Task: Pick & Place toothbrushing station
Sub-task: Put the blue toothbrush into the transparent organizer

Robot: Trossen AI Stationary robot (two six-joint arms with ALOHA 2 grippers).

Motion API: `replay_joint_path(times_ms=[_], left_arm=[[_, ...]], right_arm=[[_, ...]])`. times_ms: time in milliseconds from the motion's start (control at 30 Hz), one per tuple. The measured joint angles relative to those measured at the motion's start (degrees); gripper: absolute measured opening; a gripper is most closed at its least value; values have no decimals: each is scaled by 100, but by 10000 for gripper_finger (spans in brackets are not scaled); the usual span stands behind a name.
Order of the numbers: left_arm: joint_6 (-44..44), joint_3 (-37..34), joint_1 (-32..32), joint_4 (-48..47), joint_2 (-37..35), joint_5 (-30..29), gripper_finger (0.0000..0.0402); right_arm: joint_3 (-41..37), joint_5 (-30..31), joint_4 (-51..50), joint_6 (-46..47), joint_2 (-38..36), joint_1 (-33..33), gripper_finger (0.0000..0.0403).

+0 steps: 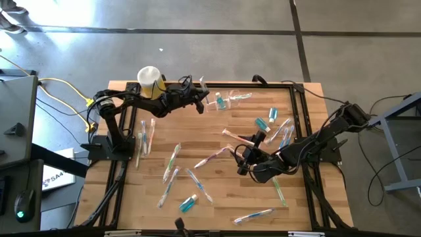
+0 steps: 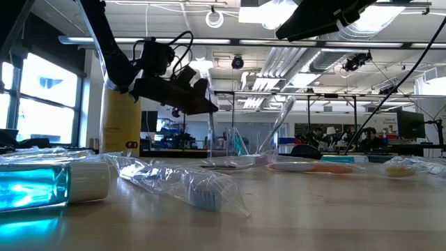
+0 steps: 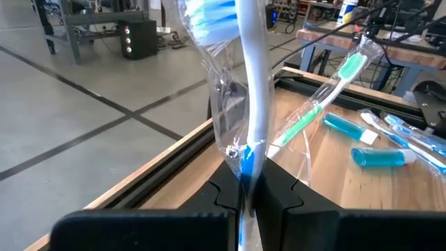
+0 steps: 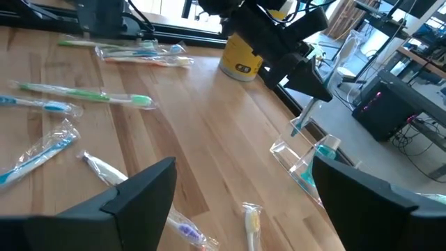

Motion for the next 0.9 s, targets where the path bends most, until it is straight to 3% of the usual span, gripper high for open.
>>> replay_joint_path(times_ms=[267, 500, 900], left_arm=[[36, 68, -204, 304, 89, -58, 12], [404, 332, -348, -227, 100, -418, 12], [253, 372, -328, -101, 673, -688, 17]], right_arm=[[0, -14, 1, -2, 0, -76, 327], [0, -129, 0, -2, 0, -103, 327], [0, -184, 9, 20, 0, -101, 327]])
